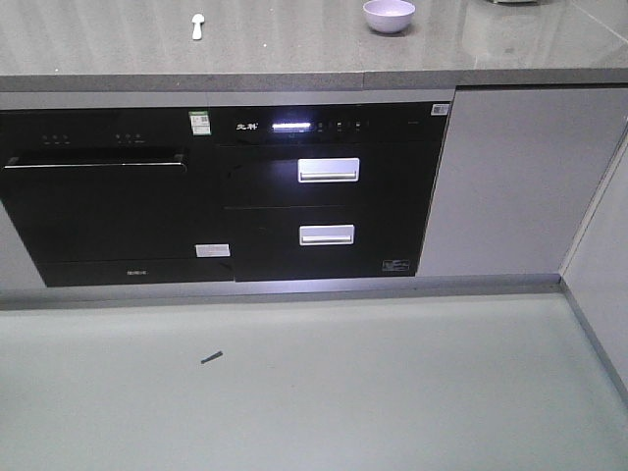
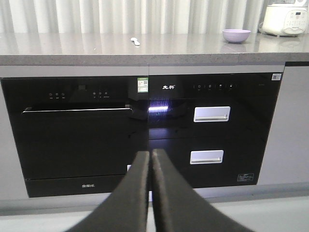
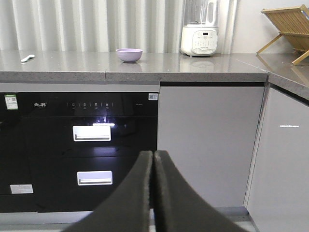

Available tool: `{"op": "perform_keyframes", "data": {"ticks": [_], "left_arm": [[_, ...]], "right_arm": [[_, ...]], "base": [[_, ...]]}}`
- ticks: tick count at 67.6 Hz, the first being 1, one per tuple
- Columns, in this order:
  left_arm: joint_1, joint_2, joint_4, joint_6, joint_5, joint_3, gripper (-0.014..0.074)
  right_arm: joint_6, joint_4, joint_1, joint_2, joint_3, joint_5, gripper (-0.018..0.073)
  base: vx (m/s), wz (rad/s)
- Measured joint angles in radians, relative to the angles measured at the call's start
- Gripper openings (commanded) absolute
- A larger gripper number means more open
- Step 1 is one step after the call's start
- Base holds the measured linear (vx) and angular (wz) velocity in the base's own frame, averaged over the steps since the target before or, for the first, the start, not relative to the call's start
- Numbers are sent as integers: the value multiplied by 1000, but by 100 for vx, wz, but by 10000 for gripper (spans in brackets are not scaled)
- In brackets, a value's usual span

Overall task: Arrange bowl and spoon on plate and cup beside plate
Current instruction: 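Drive the base toward the counter with the spoon and bowl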

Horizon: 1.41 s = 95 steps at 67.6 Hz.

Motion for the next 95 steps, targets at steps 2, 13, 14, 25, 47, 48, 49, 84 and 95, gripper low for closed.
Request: {"op": "perform_keyframes", "data": {"ticks": [2, 13, 14, 25, 47, 48, 49, 84, 95], "left_arm": [[0, 0, 0, 0, 0, 0, -6], [0, 0, 0, 0, 0, 0, -6], [0, 0, 0, 0, 0, 0, -6], [0, 0, 0, 0, 0, 0, -6], [0, 0, 0, 0, 0, 0, -6], [0, 0, 0, 0, 0, 0, -6], [0, 0, 0, 0, 0, 0, -6], [0, 0, 0, 0, 0, 0, -6], [0, 0, 0, 0, 0, 0, -6]], "right_arm": [[0, 0, 0, 0, 0, 0, -3], [0, 0, 0, 0, 0, 0, -3], [0, 0, 0, 0, 0, 0, -3], [0, 0, 0, 0, 0, 0, -3], [0, 0, 0, 0, 0, 0, -3], [0, 0, 0, 0, 0, 0, -3], [0, 0, 0, 0, 0, 0, -3], [0, 0, 0, 0, 0, 0, -3], [0, 0, 0, 0, 0, 0, -3]], "base": [[21, -4], [21, -4], [21, -4], [21, -3], [23, 0], [24, 1], [24, 2], [26, 2], [27, 2]]}}
